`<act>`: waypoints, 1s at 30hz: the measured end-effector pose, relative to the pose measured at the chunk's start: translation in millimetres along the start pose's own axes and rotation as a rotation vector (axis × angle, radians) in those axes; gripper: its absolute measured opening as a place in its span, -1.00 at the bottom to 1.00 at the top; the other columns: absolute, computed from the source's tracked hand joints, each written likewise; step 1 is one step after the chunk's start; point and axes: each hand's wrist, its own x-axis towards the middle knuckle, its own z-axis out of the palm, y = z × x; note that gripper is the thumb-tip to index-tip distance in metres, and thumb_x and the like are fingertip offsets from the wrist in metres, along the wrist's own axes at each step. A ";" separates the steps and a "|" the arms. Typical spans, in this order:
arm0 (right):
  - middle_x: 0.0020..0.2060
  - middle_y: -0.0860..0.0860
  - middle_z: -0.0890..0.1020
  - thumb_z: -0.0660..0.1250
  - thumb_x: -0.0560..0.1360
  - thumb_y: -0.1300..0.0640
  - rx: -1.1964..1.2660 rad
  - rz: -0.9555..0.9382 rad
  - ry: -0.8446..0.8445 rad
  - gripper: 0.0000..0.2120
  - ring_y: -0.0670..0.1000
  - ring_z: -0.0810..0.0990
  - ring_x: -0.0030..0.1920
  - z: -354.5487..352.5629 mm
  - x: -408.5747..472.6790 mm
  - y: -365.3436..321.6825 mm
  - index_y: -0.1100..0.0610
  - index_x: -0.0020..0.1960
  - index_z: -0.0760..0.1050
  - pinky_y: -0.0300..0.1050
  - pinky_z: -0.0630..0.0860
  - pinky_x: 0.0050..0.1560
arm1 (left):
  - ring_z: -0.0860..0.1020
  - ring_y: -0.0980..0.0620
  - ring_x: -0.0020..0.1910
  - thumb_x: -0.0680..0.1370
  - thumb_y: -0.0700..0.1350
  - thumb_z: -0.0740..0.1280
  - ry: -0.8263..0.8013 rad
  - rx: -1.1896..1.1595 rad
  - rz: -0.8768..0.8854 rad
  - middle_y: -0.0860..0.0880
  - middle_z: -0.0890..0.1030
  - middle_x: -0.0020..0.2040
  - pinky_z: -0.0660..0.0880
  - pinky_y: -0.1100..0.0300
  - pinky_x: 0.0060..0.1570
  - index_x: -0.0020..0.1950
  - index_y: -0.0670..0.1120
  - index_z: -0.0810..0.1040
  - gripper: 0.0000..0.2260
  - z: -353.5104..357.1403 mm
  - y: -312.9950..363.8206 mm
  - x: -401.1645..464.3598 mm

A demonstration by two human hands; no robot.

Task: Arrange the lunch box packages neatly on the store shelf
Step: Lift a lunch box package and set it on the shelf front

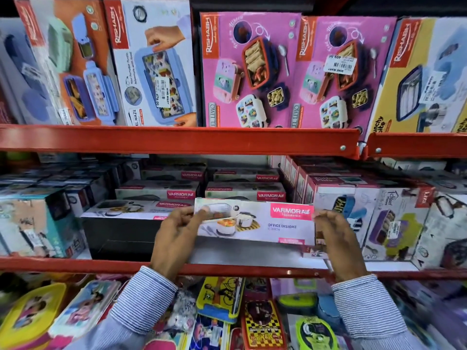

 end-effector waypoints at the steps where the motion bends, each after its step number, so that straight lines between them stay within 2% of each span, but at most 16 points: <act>1: -0.07 0.00 0.68 0.30 0.39 -0.17 0.018 -0.001 0.008 -0.73 0.05 0.63 -0.01 -1.4 -0.4 0.7 0.02 -0.11 0.53 0.07 0.54 0.05 | 0.68 -0.21 -0.06 0.31 0.41 0.38 0.012 -0.068 -0.041 -0.13 0.73 -0.13 0.56 -0.27 0.14 -0.19 0.00 0.56 -0.53 -1.8 -3.7 3.9; 2: -0.11 0.01 0.69 0.29 0.38 -0.21 0.021 -0.001 0.018 -0.67 0.06 0.64 -0.03 -2.6 -0.9 2.2 0.06 -0.14 0.52 0.07 0.54 0.04 | 0.66 -0.31 -0.09 0.32 0.41 0.40 0.029 -0.112 -0.065 -0.26 0.70 -0.15 0.57 -0.32 0.09 -0.24 -0.07 0.49 -0.47 -2.3 -5.5 6.2; 3: -0.14 0.02 0.70 0.31 0.39 -0.22 0.002 -0.007 0.034 -0.64 0.06 0.64 -0.06 -3.9 0.1 5.3 0.09 -0.16 0.52 0.02 0.54 -0.02 | 0.65 -0.28 -0.20 0.32 0.41 0.41 0.059 -0.114 -0.065 -0.25 0.66 -0.26 0.59 -0.28 0.01 -0.30 -0.10 0.43 -0.44 -2.9 -6.5 7.4; 5: -0.17 0.01 0.69 0.39 0.42 -0.09 -0.008 -0.043 0.060 -0.77 0.04 0.65 -0.09 -5.7 0.5 6.6 0.08 -0.17 0.55 -0.07 0.53 -0.12 | 0.51 -0.03 -0.43 0.39 0.30 0.44 0.120 -0.053 -0.038 0.02 0.52 -0.49 0.54 -0.07 -0.21 -0.39 -0.03 0.36 -0.53 -2.9 -5.7 3.8; 6: -0.16 -0.01 0.68 0.42 0.42 0.01 0.004 -0.056 0.056 -0.87 -0.02 0.65 -0.09 -7.2 1.2 7.3 0.07 -0.12 0.58 -0.16 0.53 -0.14 | 0.50 0.05 -0.43 0.42 0.20 0.46 0.128 -0.036 -0.023 0.09 0.53 -0.49 0.53 -0.04 -0.22 -0.39 -0.02 0.41 -0.60 -2.8 -7.8 3.9; 7: -0.15 -0.04 0.67 0.44 0.42 0.10 0.016 -0.059 0.030 -0.88 -0.13 0.65 -0.12 -8.5 2.4 10.1 0.05 -0.05 0.59 -0.28 0.53 -0.17 | 0.58 0.07 -0.34 0.44 0.10 0.48 0.129 -0.031 -0.025 0.10 0.63 -0.40 0.58 -0.06 -0.12 -0.32 -0.03 0.51 -0.72 -2.6 -12.3 6.5; 8: -0.14 -0.06 0.66 0.44 0.41 0.17 0.011 -0.060 0.000 -0.81 -0.25 0.64 -0.17 -9.7 3.4 13.2 0.04 0.02 0.57 -0.39 0.52 -0.22 | 0.66 0.02 -0.19 0.46 0.00 0.48 0.100 -0.028 -0.041 0.04 0.71 -0.24 0.61 -0.10 0.03 -0.18 -0.03 0.62 -0.87 -2.2 -14.2 7.4; 9: -0.13 -0.08 0.65 0.44 0.41 0.22 -0.004 -0.065 -0.023 -0.74 -0.34 0.62 -0.22 -10.7 4.8 18.0 0.04 0.08 0.56 -0.46 0.50 -0.25 | 0.69 -0.03 -0.05 0.46 -0.09 0.48 0.045 -0.024 -0.061 -0.03 0.74 -0.09 0.59 -0.14 0.15 0.00 -0.03 0.65 -0.87 -1.2 -18.4 10.3; 10: -0.12 -0.08 0.64 0.44 0.40 0.25 -0.026 -0.058 -0.028 -0.71 -0.40 0.60 -0.25 -11.4 5.6 22.4 0.06 0.10 0.56 -0.51 0.47 -0.26 | 0.69 -0.05 0.02 0.47 -0.17 0.47 -0.001 -0.004 -0.074 -0.06 0.74 0.00 0.58 -0.15 0.20 0.15 -0.03 0.64 -0.75 0.2 -22.5 11.4; 12: -0.13 -0.07 0.65 0.46 0.38 0.28 -0.057 -0.035 -0.019 -0.69 -0.41 0.59 -0.27 -10.7 8.6 33.9 0.09 0.09 0.57 -0.54 0.45 -0.29 | 0.68 -0.02 0.04 0.48 -0.26 0.44 -0.035 0.119 -0.038 -0.06 0.71 0.08 0.57 -0.07 0.23 0.31 -0.02 0.56 -0.58 5.2 -28.7 8.7; 15: -0.15 -0.03 0.67 0.48 0.35 0.30 -0.118 0.003 -0.015 -0.70 -0.33 0.62 -0.28 -4.4 9.3 48.4 0.06 0.03 0.56 -0.49 0.50 -0.27 | 0.67 0.01 0.05 0.46 -0.25 0.43 0.013 0.314 0.040 -0.06 0.70 0.12 0.58 0.01 0.22 0.35 -0.05 0.53 -0.54 17.4 -37.5 3.0; 18: -0.13 0.03 0.70 0.50 0.33 0.30 -0.182 0.055 0.013 -0.70 -0.09 0.67 -0.18 3.3 8.3 63.4 0.07 0.01 0.57 -0.15 0.62 -0.07 | 0.70 -0.06 0.03 0.47 -0.26 0.40 0.021 0.376 0.027 -0.10 0.72 0.09 0.61 -0.03 0.17 0.34 -0.12 0.49 -0.56 28.8 -51.6 2.4; 20: -0.13 0.03 0.71 0.50 0.33 0.28 -0.241 0.077 0.017 -0.71 -0.03 0.68 -0.16 5.9 7.4 72.7 0.07 0.00 0.57 -0.02 0.62 0.01 | 0.71 -0.08 -0.01 0.46 -0.25 0.39 -0.003 0.408 0.035 -0.10 0.73 0.06 0.64 -0.05 0.09 0.29 -0.10 0.47 -0.60 34.4 -63.8 0.7; 23: -0.15 0.02 0.70 0.49 0.33 0.30 -0.272 0.079 0.015 -0.73 -0.02 0.68 -0.16 7.3 4.7 79.8 0.07 -0.04 0.55 -0.03 0.62 0.01 | 0.71 -0.18 -0.03 0.46 -0.21 0.41 -0.008 0.472 0.042 -0.13 0.74 0.02 0.65 -0.07 0.01 0.24 -0.12 0.43 -0.63 39.4 -75.5 -3.2; 26: -0.17 0.03 0.68 0.48 0.34 0.31 -0.271 0.051 0.017 -0.72 -0.12 0.62 -0.20 6.5 2.7 80.8 0.08 -0.03 0.53 -0.06 0.59 0.01 | 0.70 -0.16 0.02 0.46 -0.19 0.43 -0.023 0.481 0.034 -0.14 0.73 0.05 0.63 -0.02 0.05 0.26 -0.14 0.43 -0.61 39.1 -72.4 -8.1; 30: -0.08 0.09 0.66 0.50 0.33 0.23 -0.260 -0.079 0.169 -0.67 0.11 0.62 -0.10 7.2 -6.5 80.4 0.09 0.05 0.51 0.00 0.55 0.02 | 0.61 -0.05 0.25 0.47 -0.21 0.45 -0.040 0.379 0.024 -0.09 0.63 0.27 0.55 0.00 0.27 0.42 -0.16 0.42 -0.47 24.3 -57.3 -21.1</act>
